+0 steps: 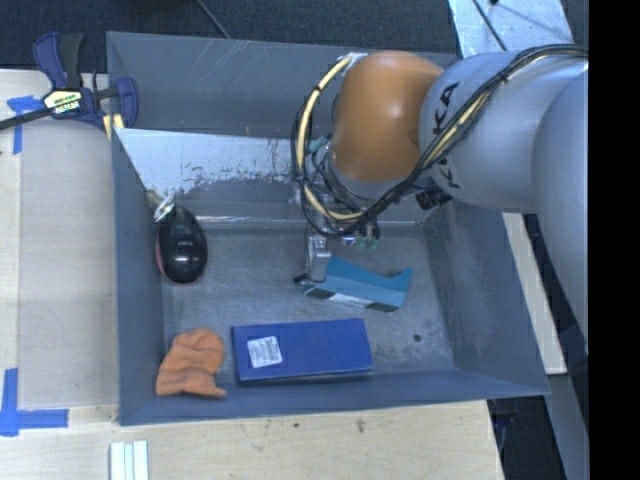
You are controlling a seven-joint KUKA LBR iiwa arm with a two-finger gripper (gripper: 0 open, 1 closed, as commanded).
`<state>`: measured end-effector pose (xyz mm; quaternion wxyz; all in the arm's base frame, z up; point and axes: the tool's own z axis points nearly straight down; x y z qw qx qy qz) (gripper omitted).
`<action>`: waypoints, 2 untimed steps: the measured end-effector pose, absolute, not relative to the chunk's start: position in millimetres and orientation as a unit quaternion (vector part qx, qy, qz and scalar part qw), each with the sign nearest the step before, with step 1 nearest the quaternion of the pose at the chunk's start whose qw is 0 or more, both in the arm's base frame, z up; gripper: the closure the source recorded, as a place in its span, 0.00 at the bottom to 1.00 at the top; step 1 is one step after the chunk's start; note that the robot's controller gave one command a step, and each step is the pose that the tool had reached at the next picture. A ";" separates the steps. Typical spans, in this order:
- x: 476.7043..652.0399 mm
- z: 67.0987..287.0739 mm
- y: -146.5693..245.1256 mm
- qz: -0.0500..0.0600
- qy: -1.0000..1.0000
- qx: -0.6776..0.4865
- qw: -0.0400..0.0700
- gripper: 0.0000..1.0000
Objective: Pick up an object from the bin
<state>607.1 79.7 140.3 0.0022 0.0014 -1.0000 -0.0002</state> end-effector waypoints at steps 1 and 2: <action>608.4 145.2 79.4 0.000 -1.000 0.001 -0.001 0.00; 566.5 120.5 41.4 0.000 -1.000 0.013 -0.003 0.00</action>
Offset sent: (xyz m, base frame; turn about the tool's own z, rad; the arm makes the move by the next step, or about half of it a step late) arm -0.0573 -0.0542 -0.0302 -0.0290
